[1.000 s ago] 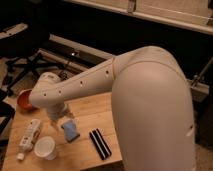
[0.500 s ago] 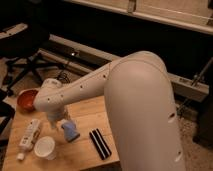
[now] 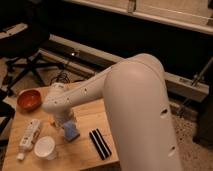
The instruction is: Place the white sponge in the ceramic bowl
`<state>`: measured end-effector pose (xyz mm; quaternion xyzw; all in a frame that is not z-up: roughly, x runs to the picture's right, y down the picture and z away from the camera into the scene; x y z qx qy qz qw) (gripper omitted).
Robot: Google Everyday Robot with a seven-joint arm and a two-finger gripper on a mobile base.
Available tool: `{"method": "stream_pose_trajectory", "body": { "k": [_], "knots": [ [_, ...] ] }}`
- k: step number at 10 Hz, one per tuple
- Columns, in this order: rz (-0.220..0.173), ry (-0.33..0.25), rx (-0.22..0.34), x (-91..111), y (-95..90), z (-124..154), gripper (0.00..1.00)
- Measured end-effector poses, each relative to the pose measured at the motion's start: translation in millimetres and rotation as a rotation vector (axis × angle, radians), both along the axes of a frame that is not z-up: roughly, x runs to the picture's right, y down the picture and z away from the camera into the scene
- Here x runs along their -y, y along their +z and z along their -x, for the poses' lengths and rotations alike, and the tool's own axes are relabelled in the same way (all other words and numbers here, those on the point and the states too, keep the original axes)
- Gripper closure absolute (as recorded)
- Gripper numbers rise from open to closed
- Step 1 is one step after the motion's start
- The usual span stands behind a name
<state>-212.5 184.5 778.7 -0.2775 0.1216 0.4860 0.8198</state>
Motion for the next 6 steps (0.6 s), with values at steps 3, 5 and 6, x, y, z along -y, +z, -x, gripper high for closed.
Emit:
{"method": "stream_pose_trajectory", "body": {
  "k": [3, 5, 6],
  "knots": [
    [0.014, 0.021, -0.015, -11.6, 11.1, -4.6, 0.35],
    [0.025, 0.030, -0.016, -17.6, 15.3, -4.8, 0.35],
    [0.031, 0.036, -0.016, -20.8, 17.3, -5.2, 0.35]
  ]
}}
